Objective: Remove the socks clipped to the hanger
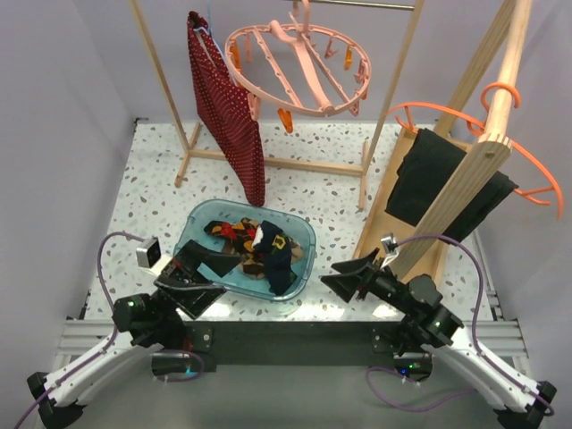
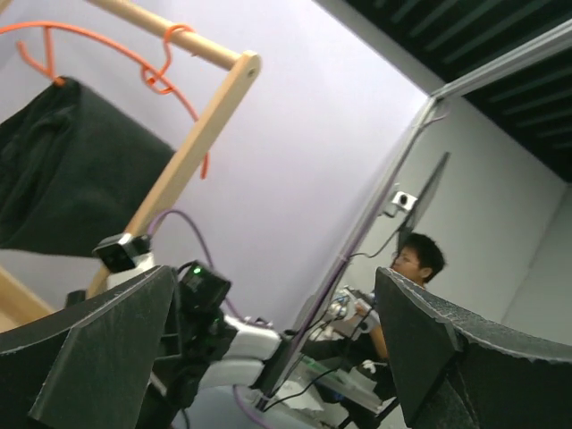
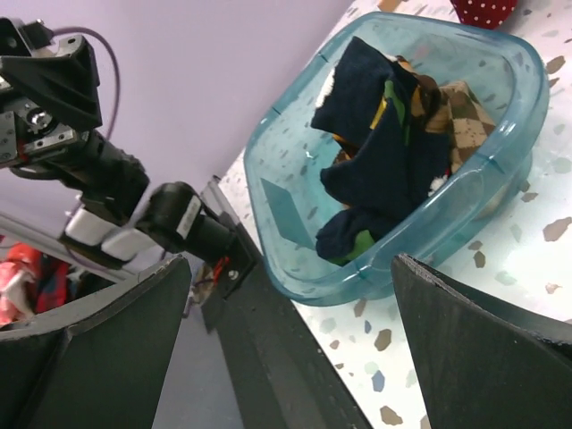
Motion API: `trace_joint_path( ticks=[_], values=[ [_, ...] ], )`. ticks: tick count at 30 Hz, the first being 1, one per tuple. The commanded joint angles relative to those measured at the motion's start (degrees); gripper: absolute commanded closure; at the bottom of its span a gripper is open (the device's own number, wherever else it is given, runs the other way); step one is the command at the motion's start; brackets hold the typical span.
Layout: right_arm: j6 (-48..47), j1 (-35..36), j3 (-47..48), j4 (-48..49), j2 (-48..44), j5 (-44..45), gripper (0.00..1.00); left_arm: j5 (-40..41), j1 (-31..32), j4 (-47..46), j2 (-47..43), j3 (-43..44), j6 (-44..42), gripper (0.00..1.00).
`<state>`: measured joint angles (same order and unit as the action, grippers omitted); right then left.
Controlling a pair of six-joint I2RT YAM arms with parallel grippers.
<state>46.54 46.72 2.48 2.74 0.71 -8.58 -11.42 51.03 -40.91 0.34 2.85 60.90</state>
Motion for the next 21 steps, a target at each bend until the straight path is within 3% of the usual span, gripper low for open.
trace_joint_path(
  ticks=[1, 8, 11, 13, 17, 21],
  values=[
    [4.69, -0.05, -5.56, 2.86, 0.17, -2.13, 0.01, -2.73, 0.13, -12.60, -4.04, -18.41, 3.69, 0.00],
    [15.84, -0.05, -5.56, 28.06, -1.50, -12.77, 0.01, -3.96, 0.13, -40.95, 3.70, -19.37, 12.20, 0.00],
    [20.16, -0.05, -5.56, 31.18, -1.94, -12.61, 0.01, -3.61, 0.13, -47.14, 5.55, -19.38, 14.50, 0.00],
    [21.04, -0.05, -5.64, 27.78, -1.94, -9.46, 0.01, -3.08, 0.13, -47.34, 5.11, -19.38, 15.03, 0.00],
    [19.90, 0.04, -5.56, 11.97, -1.94, -1.89, 0.01, -2.82, 0.13, -45.06, 3.88, -19.29, 14.95, 0.00],
    [18.76, -0.05, -5.64, 7.19, -1.94, 1.20, 0.01, -2.82, 0.13, -44.79, 3.97, -19.37, 15.21, 0.00]
  ],
)
